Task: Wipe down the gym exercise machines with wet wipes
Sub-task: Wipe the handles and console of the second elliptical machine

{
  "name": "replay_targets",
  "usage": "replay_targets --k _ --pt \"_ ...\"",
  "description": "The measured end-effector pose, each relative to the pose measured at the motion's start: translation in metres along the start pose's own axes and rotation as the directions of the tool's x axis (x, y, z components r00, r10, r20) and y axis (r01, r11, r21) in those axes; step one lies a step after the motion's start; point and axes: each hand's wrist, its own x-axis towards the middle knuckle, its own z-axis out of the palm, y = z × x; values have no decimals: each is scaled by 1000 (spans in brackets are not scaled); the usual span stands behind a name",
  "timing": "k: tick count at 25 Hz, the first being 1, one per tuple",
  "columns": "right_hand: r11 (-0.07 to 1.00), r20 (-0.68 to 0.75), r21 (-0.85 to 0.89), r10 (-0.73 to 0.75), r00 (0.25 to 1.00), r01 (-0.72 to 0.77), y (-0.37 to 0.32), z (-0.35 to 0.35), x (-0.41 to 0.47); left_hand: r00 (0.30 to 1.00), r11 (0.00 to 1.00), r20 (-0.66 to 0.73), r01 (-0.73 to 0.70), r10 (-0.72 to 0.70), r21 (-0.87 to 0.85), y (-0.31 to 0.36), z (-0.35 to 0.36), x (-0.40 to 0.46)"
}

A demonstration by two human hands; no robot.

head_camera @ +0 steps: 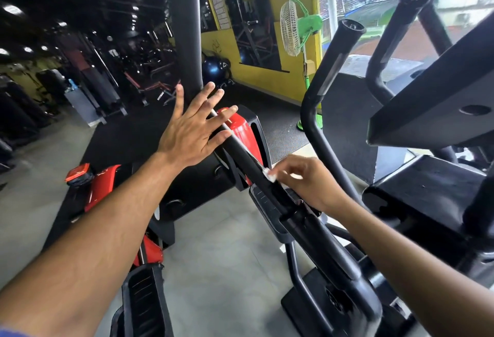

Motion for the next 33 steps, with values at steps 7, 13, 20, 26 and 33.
replay_targets --k 7,13,20,26,33 --pt "941 -7 300 168 986 -158 -9 23 47 1000 1000 19 -14 14 5 1 0 2" --pt "880 56 428 202 978 -206 7 18 36 993 952 -108 -11 46 305 -27 -31 10" --pt "922 -33 385 58 998 -40 -32 37 104 954 886 -218 -86 205 456 -46 -31 37" --pt "997 -43 73 -32 999 35 -6 25 68 908 767 -282 -64 311 638 -62 -22 43" --pt "996 -64 -29 -84 994 82 -4 21 56 915 835 -306 -57 262 547 -58 -40 42"
